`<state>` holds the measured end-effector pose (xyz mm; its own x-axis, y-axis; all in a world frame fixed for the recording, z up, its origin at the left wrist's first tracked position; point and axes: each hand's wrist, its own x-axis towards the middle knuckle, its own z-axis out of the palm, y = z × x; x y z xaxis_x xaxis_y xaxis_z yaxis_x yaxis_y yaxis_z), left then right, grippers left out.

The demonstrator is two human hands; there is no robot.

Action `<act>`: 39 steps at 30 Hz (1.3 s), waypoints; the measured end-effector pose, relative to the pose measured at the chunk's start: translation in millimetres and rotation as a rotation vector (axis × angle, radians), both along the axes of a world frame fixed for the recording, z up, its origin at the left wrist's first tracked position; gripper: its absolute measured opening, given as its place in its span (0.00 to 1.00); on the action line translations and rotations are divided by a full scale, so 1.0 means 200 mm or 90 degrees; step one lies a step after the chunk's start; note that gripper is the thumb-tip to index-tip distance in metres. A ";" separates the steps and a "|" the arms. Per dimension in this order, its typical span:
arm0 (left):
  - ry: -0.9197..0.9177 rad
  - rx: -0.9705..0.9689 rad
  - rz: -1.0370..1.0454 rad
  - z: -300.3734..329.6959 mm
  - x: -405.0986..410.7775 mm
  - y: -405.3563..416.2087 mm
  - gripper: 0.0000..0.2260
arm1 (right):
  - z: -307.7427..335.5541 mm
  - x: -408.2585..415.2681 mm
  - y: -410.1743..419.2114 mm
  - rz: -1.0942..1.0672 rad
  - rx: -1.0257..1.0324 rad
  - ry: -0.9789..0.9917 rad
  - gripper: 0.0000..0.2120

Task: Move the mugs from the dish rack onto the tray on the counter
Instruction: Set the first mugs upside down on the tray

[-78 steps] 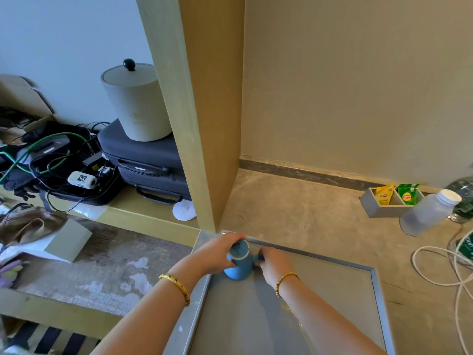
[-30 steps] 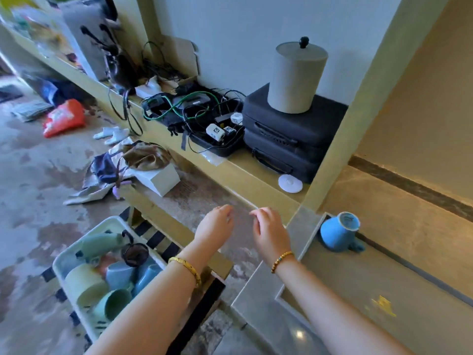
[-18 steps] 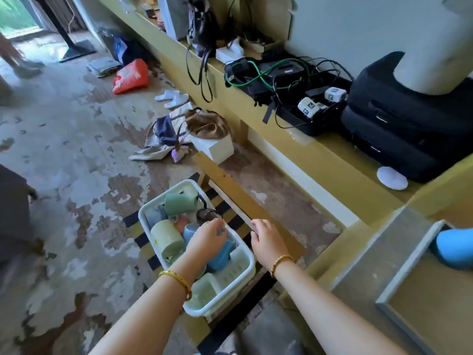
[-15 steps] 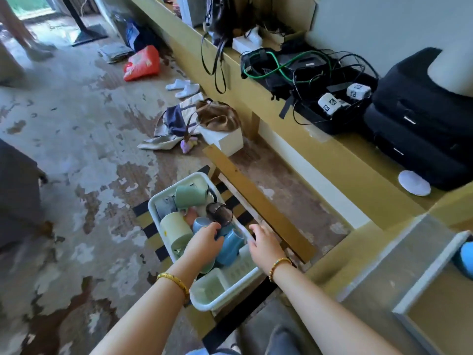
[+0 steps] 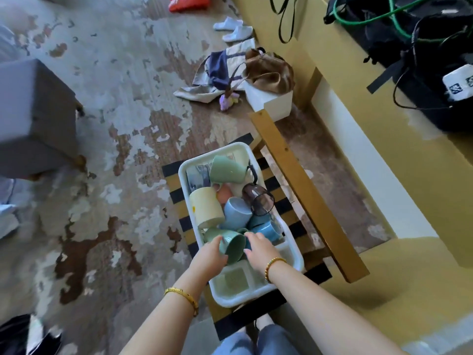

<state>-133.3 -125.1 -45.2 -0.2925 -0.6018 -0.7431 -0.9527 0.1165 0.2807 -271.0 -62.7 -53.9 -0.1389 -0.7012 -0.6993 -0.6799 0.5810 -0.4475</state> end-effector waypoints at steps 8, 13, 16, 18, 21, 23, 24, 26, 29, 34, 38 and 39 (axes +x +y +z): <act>0.005 0.036 0.085 -0.11 -0.03 0.02 0.32 | -0.16 0.04 -0.12 0.124 -0.003 0.048 0.27; 0.029 0.021 0.122 -0.12 -0.04 0.07 0.32 | -0.22 0.03 -0.14 0.124 0.038 0.021 0.24; 0.036 0.006 0.133 -0.10 -0.01 0.07 0.31 | -0.21 0.03 -0.14 0.125 0.054 -0.002 0.24; 0.048 0.023 0.144 -0.07 0.01 0.07 0.30 | -0.18 0.04 -0.13 0.115 0.045 -0.007 0.21; 0.059 0.047 0.157 -0.03 0.04 0.05 0.29 | -0.11 0.06 -0.13 0.087 0.031 -0.015 0.17; 0.071 0.062 0.171 0.02 0.05 0.03 0.28 | -0.04 0.07 -0.11 0.059 0.013 -0.022 0.15; 0.081 0.073 0.177 0.05 0.05 0.02 0.28 | -0.01 0.07 -0.10 0.041 0.003 -0.027 0.16; 0.095 0.109 0.167 0.13 0.04 0.00 0.29 | 0.07 0.05 -0.08 -0.003 -0.021 -0.041 0.16; 0.113 0.206 0.128 0.28 0.04 -0.03 0.33 | 0.22 0.01 -0.03 -0.068 -0.065 -0.058 0.18; 0.344 0.299 0.353 0.54 -0.04 -0.07 0.17 | 0.51 -0.09 0.08 -0.177 -0.210 -0.023 0.21; 0.440 0.279 0.446 0.70 -0.28 -0.06 0.15 | 0.74 -0.19 0.17 -0.242 -0.357 0.054 0.22; 0.455 0.280 0.442 0.74 -0.35 -0.05 0.18 | 0.79 -0.23 0.20 -0.251 -0.387 0.089 0.23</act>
